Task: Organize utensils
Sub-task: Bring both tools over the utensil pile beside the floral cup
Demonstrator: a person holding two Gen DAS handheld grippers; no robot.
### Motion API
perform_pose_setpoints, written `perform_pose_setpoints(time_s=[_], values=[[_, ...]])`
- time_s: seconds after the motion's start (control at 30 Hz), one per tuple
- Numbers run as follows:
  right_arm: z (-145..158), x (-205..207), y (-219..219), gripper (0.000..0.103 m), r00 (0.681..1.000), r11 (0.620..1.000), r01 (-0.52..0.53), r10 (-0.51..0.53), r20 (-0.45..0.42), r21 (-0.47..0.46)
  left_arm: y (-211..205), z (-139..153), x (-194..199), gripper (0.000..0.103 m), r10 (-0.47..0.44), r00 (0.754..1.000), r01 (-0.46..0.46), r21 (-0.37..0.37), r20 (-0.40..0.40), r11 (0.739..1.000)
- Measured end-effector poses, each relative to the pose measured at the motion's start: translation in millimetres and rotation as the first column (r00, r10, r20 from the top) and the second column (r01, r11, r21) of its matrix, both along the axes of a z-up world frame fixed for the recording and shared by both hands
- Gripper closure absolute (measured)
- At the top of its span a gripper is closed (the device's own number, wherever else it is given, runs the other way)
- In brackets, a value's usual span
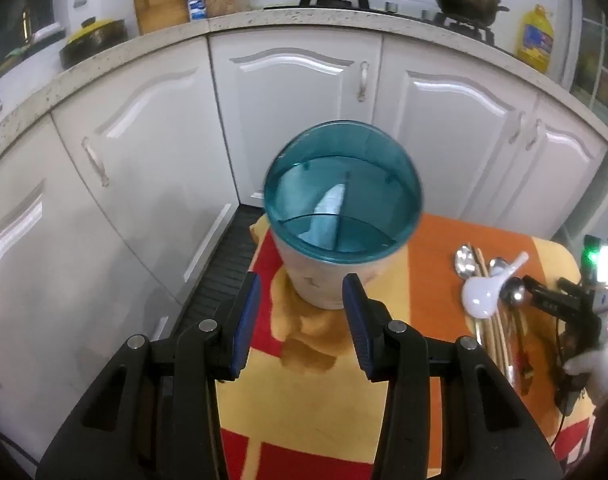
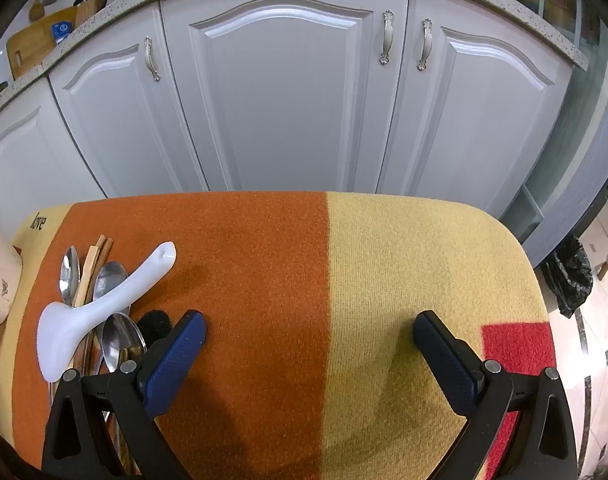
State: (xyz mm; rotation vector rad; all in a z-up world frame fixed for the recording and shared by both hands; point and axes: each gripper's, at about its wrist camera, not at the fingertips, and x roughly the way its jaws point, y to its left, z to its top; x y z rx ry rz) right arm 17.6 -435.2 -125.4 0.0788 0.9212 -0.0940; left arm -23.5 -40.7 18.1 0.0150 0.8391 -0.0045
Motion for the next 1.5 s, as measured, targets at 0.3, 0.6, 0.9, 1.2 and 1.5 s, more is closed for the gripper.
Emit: perform_pose_setpoints(time_s=[0.3,0.6,0.9,1.2,1.5], values=[[37.4,-51.3,15.0,0.001,0.998,0.998,-0.060,0.060,0.003,0.023,-19.6,8.7,-13.7,0.062,-0.036,0.999,0.037,-0.014,0.035,0.999],[112.5,-92.9,73.3,0.001,0.980,0.995,-0.100,0.099,0.174,-0.001,-34.6,19.8,-21.5,0.062,-0.070,0.995,0.072,-0.021,0.073,0.997],[154.0,-113.8,90.2,0.001,0.947,0.988,-0.153,0.140,0.291,0.025,-49.2,29.0,-29.1,0.062,-0.104,0.989,0.106,-0.016,0.103,0.994],[162.0,-124.5,96.4,0.001,0.948,0.991,-0.132,0.116,0.296,0.036,-57.0,33.0,-31.6,0.062,-0.120,0.987,0.124,-0.029,0.107,0.992],[158.9,-126.4,97.2,0.001,0.950,0.993,-0.118,0.108,0.294,0.016,-61.0,34.9,-35.4,0.062,-0.137,0.984,0.141,-0.030,0.110,0.990]])
